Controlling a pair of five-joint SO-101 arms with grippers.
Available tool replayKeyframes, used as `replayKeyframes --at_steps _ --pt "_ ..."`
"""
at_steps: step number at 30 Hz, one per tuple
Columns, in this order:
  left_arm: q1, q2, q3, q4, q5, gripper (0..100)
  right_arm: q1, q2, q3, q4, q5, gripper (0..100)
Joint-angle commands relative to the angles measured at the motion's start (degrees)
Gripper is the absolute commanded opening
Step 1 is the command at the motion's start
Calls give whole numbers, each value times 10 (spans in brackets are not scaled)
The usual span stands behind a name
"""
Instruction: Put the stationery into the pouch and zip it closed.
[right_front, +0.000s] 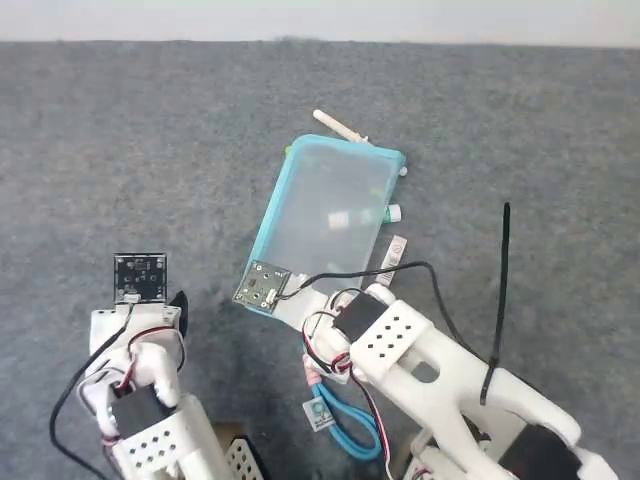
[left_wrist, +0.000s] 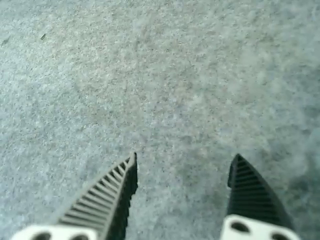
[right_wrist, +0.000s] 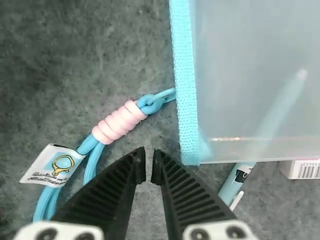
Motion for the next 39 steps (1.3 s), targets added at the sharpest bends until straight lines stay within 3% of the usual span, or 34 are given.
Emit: replayKeyframes --at_steps 1,11,23,31,39 --pt "-2 -15 -5 -9 7 280 46 27 -30 -35 -9 49" --pt "-2 -15 -5 -7 7 280 150 154 -130 -92 -53 49" --pt "21 -15 -5 4 7 280 187 205 -266 -51 -53 49" --pt "54 -15 -5 21 6 280 184 118 -252 7 -68 49" --pt "54 -15 -5 22 8 280 173 29 -111 -74 -70 49"
